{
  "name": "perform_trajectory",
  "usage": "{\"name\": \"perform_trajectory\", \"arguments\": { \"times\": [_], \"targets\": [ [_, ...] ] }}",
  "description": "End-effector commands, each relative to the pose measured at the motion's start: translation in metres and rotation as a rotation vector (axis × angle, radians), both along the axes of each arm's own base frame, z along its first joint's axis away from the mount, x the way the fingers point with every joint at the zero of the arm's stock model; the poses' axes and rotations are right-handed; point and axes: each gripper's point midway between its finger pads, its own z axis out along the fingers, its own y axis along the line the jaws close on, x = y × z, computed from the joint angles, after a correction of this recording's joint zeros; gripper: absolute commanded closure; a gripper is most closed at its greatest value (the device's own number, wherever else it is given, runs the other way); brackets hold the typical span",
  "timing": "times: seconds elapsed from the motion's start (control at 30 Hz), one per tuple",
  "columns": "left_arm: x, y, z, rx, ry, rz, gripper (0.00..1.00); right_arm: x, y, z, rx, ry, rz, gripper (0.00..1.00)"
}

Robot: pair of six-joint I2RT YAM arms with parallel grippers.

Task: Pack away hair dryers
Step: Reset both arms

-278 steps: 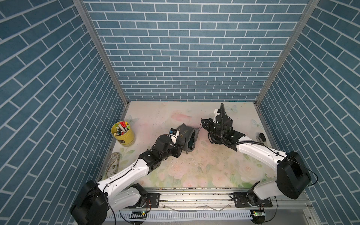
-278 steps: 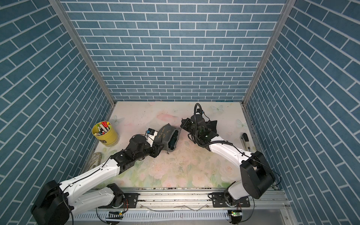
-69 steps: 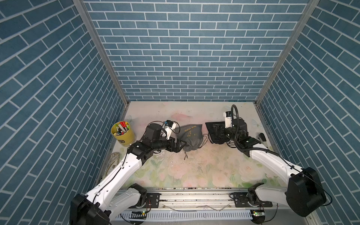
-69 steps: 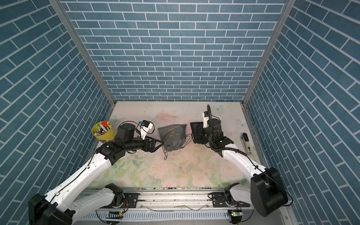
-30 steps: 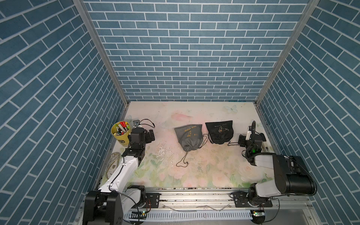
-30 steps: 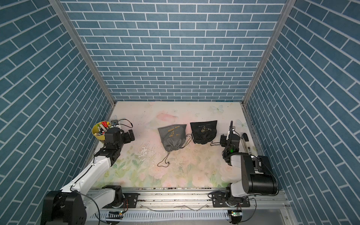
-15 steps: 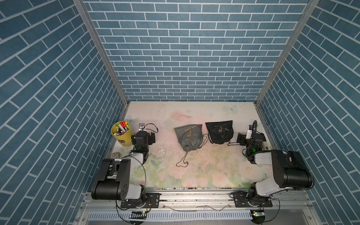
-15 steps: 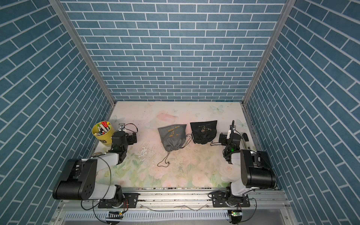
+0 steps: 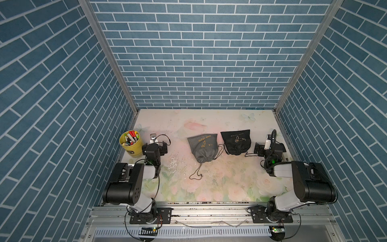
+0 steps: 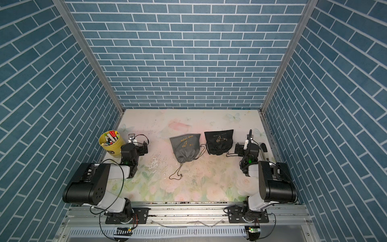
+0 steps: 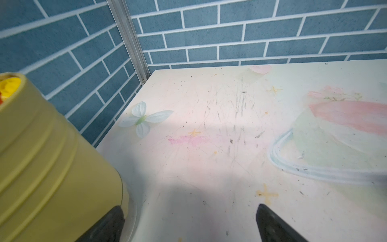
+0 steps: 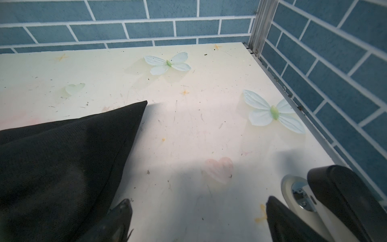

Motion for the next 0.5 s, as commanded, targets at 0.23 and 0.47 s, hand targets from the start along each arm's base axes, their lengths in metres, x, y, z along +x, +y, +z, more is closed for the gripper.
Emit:
{"name": "perform_trajectory", "arguments": {
  "times": [0.23,0.47],
  "targets": [
    [0.0028,0.0029,0.0066,0.010,-0.024,0.009,0.00,0.0083,-0.0007,0.0114,-0.014,-0.041,0.007,0.01],
    [0.0028,0.0025,0.0064,0.010,-0.023,0.007,0.00,0.0077,-0.0012,0.0115,-0.016,-0.044,0.005,0.01]
  ]
}}
